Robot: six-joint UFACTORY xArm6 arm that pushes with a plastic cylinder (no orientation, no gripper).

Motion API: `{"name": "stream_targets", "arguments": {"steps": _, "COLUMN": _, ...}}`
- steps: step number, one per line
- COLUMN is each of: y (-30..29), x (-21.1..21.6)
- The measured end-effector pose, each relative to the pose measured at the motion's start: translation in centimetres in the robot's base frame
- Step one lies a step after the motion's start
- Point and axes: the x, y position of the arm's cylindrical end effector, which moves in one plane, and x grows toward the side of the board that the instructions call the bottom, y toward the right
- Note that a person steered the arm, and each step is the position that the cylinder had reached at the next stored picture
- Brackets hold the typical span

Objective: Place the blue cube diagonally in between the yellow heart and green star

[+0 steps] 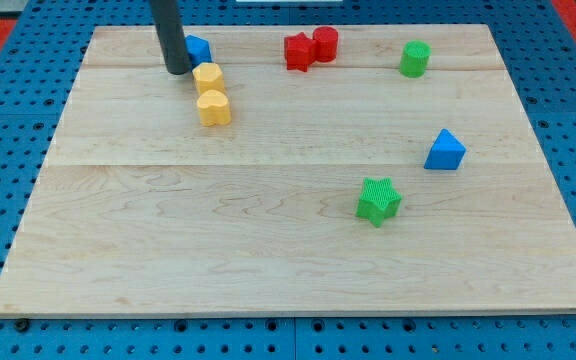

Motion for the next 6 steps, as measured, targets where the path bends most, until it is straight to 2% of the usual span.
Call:
{"name": "stream_targets", "arguments": {"steps": 1, "y": -7.7, "x": -3.1}}
{"name": "stream_targets", "arguments": {"steps": 2, "y": -4.8, "x": -5.5}}
{"name": "stream_targets", "arguments": {"steps": 4, "y": 8.0, "x": -2.0}}
{"name": "stream_targets", "arguments": {"steps": 6, "y": 12.1, "x": 2.4}}
